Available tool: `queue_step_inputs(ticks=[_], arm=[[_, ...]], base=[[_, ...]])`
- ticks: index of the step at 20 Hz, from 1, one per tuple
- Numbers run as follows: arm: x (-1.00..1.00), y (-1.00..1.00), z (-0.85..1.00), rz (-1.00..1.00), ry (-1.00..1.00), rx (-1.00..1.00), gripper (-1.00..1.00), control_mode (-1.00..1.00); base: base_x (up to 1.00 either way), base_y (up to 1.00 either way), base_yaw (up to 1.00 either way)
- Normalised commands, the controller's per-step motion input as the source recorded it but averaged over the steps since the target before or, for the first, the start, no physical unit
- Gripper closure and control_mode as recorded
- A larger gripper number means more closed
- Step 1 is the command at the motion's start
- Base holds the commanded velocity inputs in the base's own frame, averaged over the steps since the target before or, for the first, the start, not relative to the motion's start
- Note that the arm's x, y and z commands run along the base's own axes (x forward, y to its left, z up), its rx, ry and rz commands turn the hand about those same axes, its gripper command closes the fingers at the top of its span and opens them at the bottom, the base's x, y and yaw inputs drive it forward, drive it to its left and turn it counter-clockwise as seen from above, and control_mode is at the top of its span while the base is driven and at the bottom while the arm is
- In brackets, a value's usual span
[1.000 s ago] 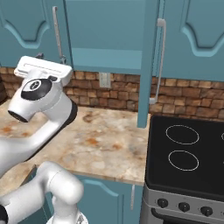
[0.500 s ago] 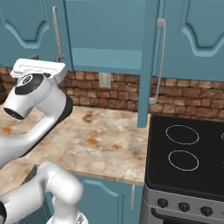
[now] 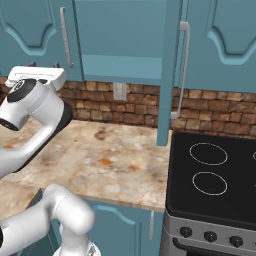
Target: Open the cabinet, retrieve the rolling pin, and place it next to the meat on the cutting board to prepare for tenderizing.
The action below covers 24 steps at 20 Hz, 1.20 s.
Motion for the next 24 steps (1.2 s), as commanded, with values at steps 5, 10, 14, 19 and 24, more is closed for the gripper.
queue_step_inputs(ticks=[5,10,14,19,24], arm=[[0.28,0.07,0.00,0.00,0.01,0.00,-1.00,-1.00],[0.38,-0.01,0.00,0.00,0.01,0.00,-1.00,-1.00],[0.45,-0.03,0.00,0.00,0.03,0.00,-1.00,-1.00],[0.45,-0.13,0.00,0.00,0.01,0.00,-1.00,-1.00],[0.29,-0.24,0.00,0.00,0.00,0.01,-1.00,-1.00]], base=[[0.00,0.00,0.00],[0.00,0.00,0.00],[0.00,0.00,0.00],[0.00,0.00,0.00],[0.00,0.00,0.00]])
